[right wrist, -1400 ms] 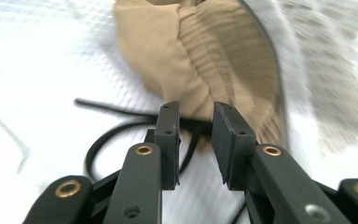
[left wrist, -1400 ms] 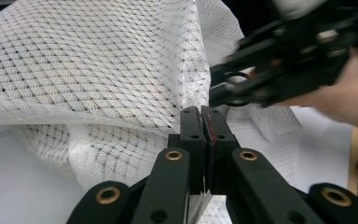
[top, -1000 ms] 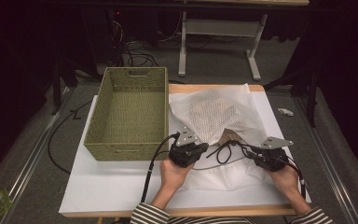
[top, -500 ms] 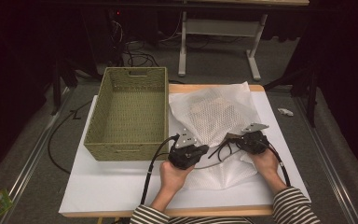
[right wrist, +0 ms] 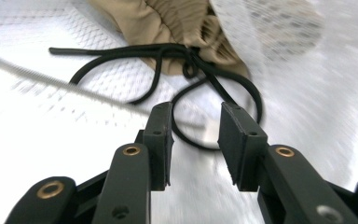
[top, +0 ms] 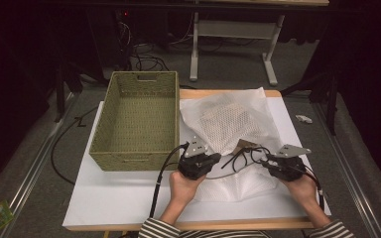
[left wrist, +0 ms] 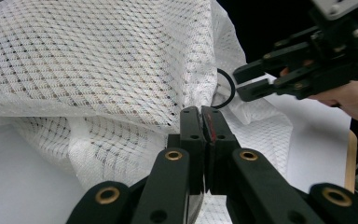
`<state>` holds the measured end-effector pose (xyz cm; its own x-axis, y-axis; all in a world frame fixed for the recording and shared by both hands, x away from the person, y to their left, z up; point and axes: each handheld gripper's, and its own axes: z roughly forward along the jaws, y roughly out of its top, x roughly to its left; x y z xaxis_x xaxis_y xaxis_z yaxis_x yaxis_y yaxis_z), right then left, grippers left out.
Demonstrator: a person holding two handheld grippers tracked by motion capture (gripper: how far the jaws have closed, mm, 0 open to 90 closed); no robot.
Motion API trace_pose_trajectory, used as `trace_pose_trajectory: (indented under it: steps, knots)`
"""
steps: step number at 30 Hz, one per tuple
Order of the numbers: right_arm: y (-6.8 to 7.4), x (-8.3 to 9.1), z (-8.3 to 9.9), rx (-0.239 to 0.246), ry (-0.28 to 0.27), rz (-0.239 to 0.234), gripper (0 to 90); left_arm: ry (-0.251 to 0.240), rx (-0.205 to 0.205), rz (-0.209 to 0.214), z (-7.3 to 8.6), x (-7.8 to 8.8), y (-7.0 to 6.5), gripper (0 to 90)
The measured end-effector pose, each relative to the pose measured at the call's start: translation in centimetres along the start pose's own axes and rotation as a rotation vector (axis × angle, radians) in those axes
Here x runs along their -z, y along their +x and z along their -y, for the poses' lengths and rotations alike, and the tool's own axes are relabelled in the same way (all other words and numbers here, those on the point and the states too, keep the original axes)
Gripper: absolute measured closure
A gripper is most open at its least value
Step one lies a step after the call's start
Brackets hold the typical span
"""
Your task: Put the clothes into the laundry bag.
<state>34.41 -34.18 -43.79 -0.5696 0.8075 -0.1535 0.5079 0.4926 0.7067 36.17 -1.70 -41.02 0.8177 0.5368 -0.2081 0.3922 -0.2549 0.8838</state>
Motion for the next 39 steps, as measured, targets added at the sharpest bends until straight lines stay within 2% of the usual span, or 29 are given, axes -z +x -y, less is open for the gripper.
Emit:
trace_pose_trajectory:
  steps: [4,8,12,13,15,16,18,21,22,26,29,33,37,39]
  knots:
    - [-0.1,0.5,0.6,-0.012,0.019,-0.008,55.7,-0.005,0.003,0.001,0.0,-0.1,0.0,88.1]
    - [0.5,-0.5,1.0,-0.022,0.035,-0.063,43.4,-0.004,0.003,0.002,0.0,-0.2,0.0,87.8]
    - [1.1,-1.5,1.1,-0.022,0.071,-0.085,39.5,-0.005,0.004,-0.002,0.0,0.0,0.1,87.4]
    - [1.2,-1.8,1.2,-0.020,0.081,-0.086,40.1,-0.007,0.006,-0.004,-0.1,0.1,0.1,87.3]
    - [1.2,-2.1,1.4,-0.010,0.118,-0.076,47.2,-0.007,0.006,-0.005,-0.1,0.1,0.1,87.3]
    - [1.1,-2.1,1.5,-0.017,0.110,-0.076,52.2,-0.007,0.006,-0.004,-0.1,0.1,0.1,87.2]
    - [1.0,-1.8,1.8,-0.009,0.110,-0.048,65.7,-0.006,0.006,-0.003,-0.1,0.0,0.1,87.2]
    - [0.9,-1.2,2.2,0.019,0.124,-0.018,79.2,-0.003,0.007,-0.001,0.0,-0.2,0.1,87.2]
    - [0.9,-1.0,2.4,0.026,0.121,-0.008,81.2,-0.002,0.005,-0.002,0.0,-0.2,0.1,87.3]
    - [0.9,-0.2,3.0,0.032,0.112,0.004,87.7,-0.004,0.009,-0.002,0.0,-0.2,0.2,87.3]
    - [0.9,0.5,3.5,0.031,0.111,-0.002,89.0,-0.008,0.009,-0.004,-0.1,-0.1,0.2,87.3]
    - [1.0,2.0,4.5,0.011,0.093,-0.013,89.1,-0.020,0.015,-0.009,-0.2,0.3,0.4,87.4]
    - [1.1,3.0,5.5,0.000,0.101,-0.027,88.7,-0.027,0.015,-0.011,-0.3,0.5,0.4,87.6]
    - [1.1,3.1,5.4,-0.002,0.089,-0.032,84.3,-0.023,0.009,-0.012,-0.4,0.6,0.4,87.6]
